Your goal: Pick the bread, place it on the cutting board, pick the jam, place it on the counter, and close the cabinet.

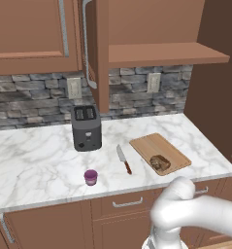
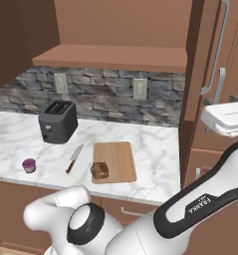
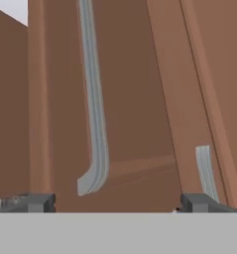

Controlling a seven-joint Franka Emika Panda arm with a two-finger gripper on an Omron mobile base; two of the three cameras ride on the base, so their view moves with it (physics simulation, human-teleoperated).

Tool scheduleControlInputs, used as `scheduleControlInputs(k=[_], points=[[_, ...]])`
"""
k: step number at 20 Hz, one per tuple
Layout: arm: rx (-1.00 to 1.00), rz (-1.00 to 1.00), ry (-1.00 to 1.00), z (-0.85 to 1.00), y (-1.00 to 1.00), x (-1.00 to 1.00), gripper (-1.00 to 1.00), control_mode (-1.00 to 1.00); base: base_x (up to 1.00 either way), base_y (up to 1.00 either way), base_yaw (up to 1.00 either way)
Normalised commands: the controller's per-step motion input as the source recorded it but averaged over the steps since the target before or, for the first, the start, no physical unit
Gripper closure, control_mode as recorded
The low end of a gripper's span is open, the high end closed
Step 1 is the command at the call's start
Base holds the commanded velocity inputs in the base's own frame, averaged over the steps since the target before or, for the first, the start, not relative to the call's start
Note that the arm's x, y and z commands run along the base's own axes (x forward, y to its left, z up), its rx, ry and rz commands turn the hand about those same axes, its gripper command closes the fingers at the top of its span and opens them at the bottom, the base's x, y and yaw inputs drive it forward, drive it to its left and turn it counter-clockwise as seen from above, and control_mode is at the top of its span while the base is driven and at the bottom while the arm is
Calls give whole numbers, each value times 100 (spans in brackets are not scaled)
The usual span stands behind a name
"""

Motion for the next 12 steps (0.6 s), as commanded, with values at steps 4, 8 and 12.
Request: scheduleControlInputs(k=[4, 8, 12], points=[[0, 10, -2, 0, -10, 15, -100, -100, 0, 0, 0], [0, 10, -4, 0, -6, 5, -100, -100, 0, 0, 0], [0, 9, -4, 0, -5, 6, -100, -100, 0, 0, 0]])
